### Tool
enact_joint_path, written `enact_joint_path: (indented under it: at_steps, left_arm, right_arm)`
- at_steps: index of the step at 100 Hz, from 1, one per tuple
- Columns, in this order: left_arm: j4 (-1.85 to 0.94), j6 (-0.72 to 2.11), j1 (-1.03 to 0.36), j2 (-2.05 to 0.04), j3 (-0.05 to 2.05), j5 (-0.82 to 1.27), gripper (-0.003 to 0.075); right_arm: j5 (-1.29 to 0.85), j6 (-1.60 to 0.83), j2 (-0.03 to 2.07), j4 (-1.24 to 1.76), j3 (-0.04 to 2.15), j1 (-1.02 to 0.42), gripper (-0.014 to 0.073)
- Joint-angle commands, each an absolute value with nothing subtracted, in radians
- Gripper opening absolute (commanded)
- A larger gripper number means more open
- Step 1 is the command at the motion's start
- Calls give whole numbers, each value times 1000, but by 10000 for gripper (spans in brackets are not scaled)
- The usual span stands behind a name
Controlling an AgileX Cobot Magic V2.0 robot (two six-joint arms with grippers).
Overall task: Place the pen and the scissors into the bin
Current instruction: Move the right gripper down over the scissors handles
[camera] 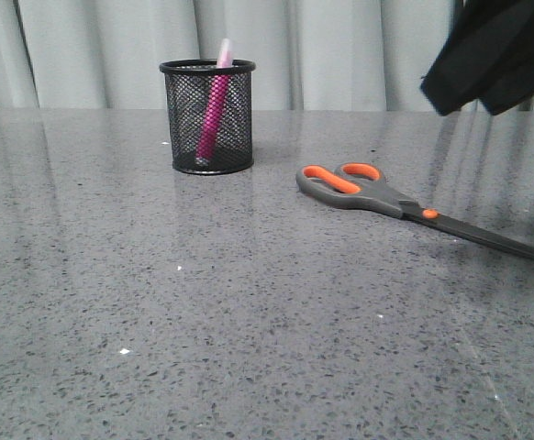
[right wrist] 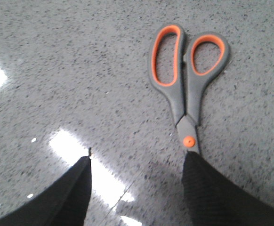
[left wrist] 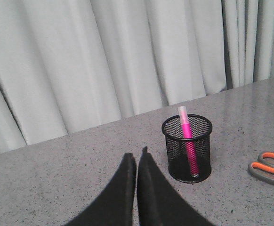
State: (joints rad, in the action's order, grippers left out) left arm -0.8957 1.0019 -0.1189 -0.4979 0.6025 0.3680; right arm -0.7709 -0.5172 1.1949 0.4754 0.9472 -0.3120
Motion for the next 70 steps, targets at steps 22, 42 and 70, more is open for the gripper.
enact_joint_path:
  at_steps: [22, 42, 70]
  left_arm:
    - [-929, 991, -116, -358, 551, 305, -22]
    - [-933, 989, -116, -356, 545, 305, -22]
    - [-935, 989, -116, -356, 545, 305, -22]
  right_arm:
    - [-779, -532, 1332, 473, 1088, -312, 382]
    - [-829, -532, 1414, 464, 1152, -312, 382]
    - [-833, -532, 1485, 379, 1185, -314, 382]
